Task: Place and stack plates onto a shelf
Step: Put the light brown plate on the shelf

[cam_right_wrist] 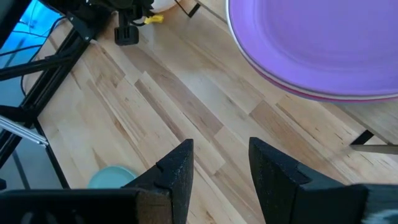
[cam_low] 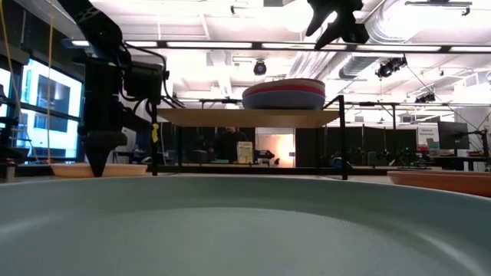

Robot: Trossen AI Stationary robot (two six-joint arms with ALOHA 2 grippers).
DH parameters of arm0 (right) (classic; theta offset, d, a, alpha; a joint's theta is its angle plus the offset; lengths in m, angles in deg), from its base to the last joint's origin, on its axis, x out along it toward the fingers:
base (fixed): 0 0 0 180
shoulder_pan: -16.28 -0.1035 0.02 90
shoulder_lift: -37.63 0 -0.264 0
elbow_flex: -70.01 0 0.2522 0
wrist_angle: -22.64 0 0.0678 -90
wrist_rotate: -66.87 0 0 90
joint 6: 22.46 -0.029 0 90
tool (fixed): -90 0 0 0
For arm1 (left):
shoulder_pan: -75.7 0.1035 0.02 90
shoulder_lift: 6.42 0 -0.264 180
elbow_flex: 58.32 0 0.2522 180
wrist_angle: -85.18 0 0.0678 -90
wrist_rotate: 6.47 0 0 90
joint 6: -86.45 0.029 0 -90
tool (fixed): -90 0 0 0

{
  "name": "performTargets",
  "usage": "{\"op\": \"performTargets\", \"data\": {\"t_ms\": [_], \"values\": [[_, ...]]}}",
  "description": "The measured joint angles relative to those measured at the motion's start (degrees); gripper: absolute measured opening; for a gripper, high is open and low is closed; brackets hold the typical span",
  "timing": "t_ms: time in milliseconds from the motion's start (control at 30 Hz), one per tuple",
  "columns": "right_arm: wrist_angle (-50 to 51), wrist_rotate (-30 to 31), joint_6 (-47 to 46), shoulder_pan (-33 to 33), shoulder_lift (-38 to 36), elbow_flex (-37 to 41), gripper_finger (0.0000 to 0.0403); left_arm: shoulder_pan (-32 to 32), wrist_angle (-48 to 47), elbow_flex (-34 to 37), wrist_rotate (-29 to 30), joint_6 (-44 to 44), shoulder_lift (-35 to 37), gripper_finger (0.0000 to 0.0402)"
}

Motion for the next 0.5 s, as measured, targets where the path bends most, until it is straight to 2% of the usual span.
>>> {"op": "performTargets", "data": {"t_ms": [200, 500], "values": [[0.0, 0.0, 0.35, 0.0, 0.01, 0.0, 0.0136, -0.16, -2.04, -1.22, -1.75, -0.25, -0.04, 0.0005], [0.02, -0.02, 2.0, -0.02, 0.01, 0.0, 0.0136, -3.32, -14.43, -9.04, -2.4, -2.1, -0.09, 0.0001]]}}
